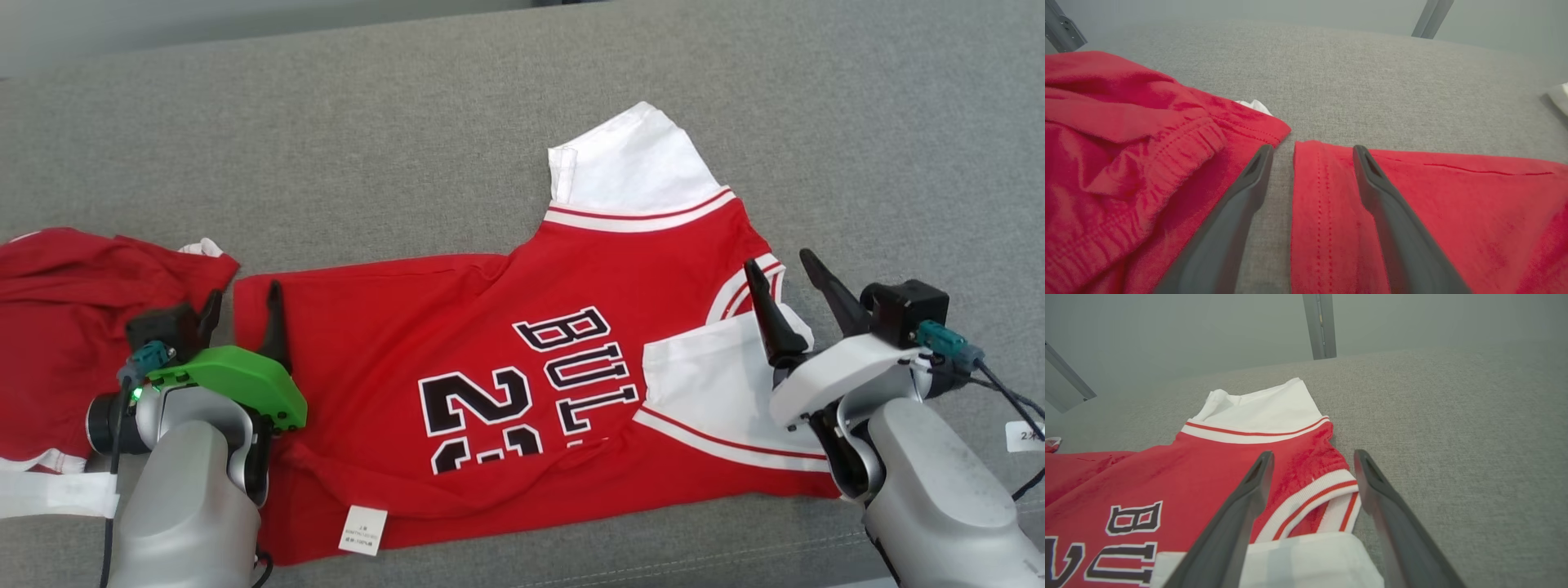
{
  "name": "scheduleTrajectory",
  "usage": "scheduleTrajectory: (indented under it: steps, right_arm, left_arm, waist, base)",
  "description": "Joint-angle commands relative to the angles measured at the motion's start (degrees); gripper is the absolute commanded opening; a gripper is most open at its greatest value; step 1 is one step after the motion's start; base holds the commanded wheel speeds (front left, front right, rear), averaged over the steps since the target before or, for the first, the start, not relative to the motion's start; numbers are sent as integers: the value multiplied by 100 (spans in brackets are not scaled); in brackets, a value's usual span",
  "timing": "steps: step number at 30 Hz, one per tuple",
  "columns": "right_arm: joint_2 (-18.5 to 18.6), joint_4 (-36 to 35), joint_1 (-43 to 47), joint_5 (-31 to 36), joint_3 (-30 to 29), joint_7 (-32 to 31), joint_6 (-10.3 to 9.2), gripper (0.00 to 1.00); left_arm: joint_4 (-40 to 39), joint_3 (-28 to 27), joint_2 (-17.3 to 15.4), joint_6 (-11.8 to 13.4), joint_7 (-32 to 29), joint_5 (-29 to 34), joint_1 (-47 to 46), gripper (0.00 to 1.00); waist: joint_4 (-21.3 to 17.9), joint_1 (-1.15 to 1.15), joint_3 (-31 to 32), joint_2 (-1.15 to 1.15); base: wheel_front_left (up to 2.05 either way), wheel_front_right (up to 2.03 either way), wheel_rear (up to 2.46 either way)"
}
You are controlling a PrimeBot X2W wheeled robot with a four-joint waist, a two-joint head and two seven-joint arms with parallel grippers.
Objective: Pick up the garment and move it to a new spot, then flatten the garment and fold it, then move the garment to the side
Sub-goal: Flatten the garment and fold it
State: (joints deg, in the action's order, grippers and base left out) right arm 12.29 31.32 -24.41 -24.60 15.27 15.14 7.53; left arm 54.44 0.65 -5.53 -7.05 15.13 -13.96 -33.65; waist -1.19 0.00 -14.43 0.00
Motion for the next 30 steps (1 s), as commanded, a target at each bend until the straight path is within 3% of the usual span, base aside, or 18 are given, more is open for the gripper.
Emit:
scheduleTrajectory:
  steps: [1, 4, 5, 6, 7, 16, 21, 30]
  right_arm:
    - [75, -77, -132, -21, 8, 2, -8, 100]
    - [210, -105, -384, -40, 51, 1, -8, 100]
    - [255, -93, -483, -42, 67, 1, -8, 100]
    - [298, -75, -588, -50, 77, 1, -8, 100]
    - [336, -74, -698, -59, 78, 1, -8, 100]
    - [587, 874, -2052, -178, 576, -50, -8, 100]
    - [622, 1536, -2703, -268, 835, -375, -8, 100]
    - [636, 2858, -3710, -446, 1131, -1078, -8, 100]
  left_arm:
    - [77, -65, -45, -7, 1, 7, -152, 100]
    - [225, -106, -22, -12, 1, 13, -313, 100]
    - [208, -126, -10, -14, 1, 19, -378, 88]
    - [197, -127, 9, -16, 1, 40, -413, 38]
    - [142, -110, 27, -18, 1, 87, -429, 0]
    - [-524, -10, 203, -29, 1, 235, -450, 0]
    - [-688, 164, 238, -37, 1, 173, -533, 0]
    - [-1120, 1159, 252, -40, 1, -649, -592, 0]
  waist:
    - [-149, 0, -314, 0]
    - [-105, 0, -461, 0]
    - [-77, 0, -509, 0]
    - [-43, 0, -553, 0]
    - [-7, 0, -594, 0]
    - [531, 0, -893, 0]
    - [826, 0, -1027, 0]
    - [1287, 0, -1276, 0]
  base:
    - [0, 0, 0]
    - [0, 0, 0]
    - [0, 0, 0]
    - [0, 0, 0]
    - [0, 0, 0]
    - [0, 0, 0]
    - [0, 0, 0]
    - [0, 0, 0]
